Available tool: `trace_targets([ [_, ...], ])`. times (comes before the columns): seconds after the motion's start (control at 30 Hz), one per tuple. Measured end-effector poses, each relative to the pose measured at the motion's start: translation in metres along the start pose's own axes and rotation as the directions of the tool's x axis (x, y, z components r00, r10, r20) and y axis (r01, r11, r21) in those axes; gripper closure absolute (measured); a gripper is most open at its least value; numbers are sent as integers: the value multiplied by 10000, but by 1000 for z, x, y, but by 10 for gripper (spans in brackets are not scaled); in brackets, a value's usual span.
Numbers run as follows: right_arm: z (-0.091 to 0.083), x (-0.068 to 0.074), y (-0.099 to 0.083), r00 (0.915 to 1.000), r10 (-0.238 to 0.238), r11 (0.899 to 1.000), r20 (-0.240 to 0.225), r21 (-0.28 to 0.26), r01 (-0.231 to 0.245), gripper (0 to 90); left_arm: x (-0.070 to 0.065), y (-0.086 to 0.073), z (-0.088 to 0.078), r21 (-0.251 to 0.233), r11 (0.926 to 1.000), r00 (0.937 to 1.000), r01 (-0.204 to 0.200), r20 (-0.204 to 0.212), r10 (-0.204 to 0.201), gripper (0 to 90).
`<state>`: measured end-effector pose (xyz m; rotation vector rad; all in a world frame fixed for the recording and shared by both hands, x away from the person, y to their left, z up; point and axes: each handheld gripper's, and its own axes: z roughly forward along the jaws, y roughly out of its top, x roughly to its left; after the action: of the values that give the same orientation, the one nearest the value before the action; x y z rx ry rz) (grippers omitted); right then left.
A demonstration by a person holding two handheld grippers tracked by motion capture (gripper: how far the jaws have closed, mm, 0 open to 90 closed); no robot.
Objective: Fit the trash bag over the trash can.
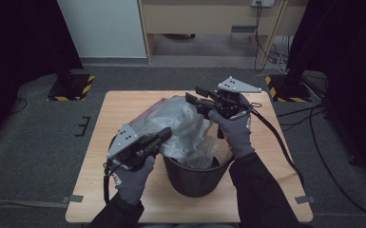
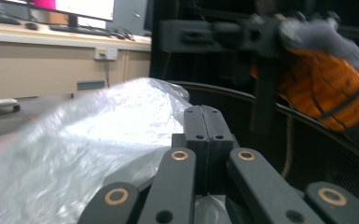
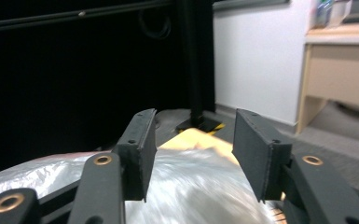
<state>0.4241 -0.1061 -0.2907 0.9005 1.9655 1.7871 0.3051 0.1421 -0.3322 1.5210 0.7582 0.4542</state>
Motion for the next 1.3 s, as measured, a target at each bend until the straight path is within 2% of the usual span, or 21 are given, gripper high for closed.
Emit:
trace_targets([
  [0.1, 3, 1, -3, 9995, 35, 9992, -309, 394, -22, 469, -10, -3, 5, 243, 9995, 9994, -208, 265, 201, 900],
  [0.27, 12, 4, -11, 9969, 68, 9912, -787, 1325, 37, 440, -14, -6, 10, 476, 9984, 9986, -304, 456, 282, 899],
  [0.33, 17, 7, -11, 9969, -294, 9832, -733, 1777, 420, 446, -13, -7, 11, 499, 9985, 9983, -237, 552, 209, 899],
  [0.4, 23, 11, -13, 9960, -524, 9728, -725, 2214, 673, 502, -12, -7, 11, 566, 9981, 9980, -250, 589, 216, 896],
  [0.47, 27, 14, -16, 9947, -758, 9616, -698, 2586, 915, 605, -12, -6, 11, 544, 9985, 9977, -101, 671, 64, 883],
  [0.53, 30, 17, -18, 9902, -1220, 9376, -672, 3194, 1372, 770, -11, -5, 9, 456, 9988, 9966, 156, 799, -192, 840],
  [0.6, 28, 17, -17, 9887, -1367, 9292, -623, 3380, 1498, 899, -9, -2, 6, 309, 9988, 9954, 380, 865, -406, 807],
  [0.7, 27, 15, -18, 9899, -1301, 9196, -561, 3664, 1416, 900, -3, 10, -6, -253, 9985, 9972, 490, 573, -474, 742],
  [0.77, 26, 14, -18, 9907, -1236, 9195, -564, 3688, 1357, 900, 5, 17, -16, -635, 9966, 9986, 527, 122, -520, 678],
  [0.83, 25, 13, -18, 9924, -1147, 9222, -446, 3666, 1231, 900, 16, 21, -24, -973, 9927, 9968, 711, -306, -744, 633],
  [0.87, 24, 12, -18, 9927, -1127, 9233, -435, 3647, 1208, 900, 25, 23, -30, -1138, 9902, 9936, 811, -688, -893, 608],
  [0.97, 24, 11, -18, 9942, -1030, 9318, -305, 3467, 1071, 878, 45, 23, -38, -1304, 9852, 9826, 1112, -1341, -1287, 509],
  [1.03, 23, 10, -17, 9949, -987, 9371, -206, 3345, 999, 818, 54, 20, -38, -1243, 9823, 9773, 1405, -1415, -1577, 466],
  [1.07, 24, 11, -17, 9955, -938, 9421, -131, 3221, 930, 752, 58, 18, -37, -1200, 9812, 9753, 1513, -1434, -1679, 445],
  [1.13, 23, 10, -16, 9954, -958, 9502, 38, 2982, 903, 661, 62, 15, -34, -1044, 9811, 9744, 1628, -1394, -1765, 426],
  [1.27, 20, 8, -13, 9945, -976, 9657, 391, 2453, 851, 563, 67, 4, -25, -577, 9783, 9735, 1990, -1029, -2041, 437],
  [1.3, 19, 8, -12, 9946, -951, 9678, 425, 2378, 824, 553, 68, 2, -22, -482, 9749, 9718, 2174, -826, -2208, 436],
])
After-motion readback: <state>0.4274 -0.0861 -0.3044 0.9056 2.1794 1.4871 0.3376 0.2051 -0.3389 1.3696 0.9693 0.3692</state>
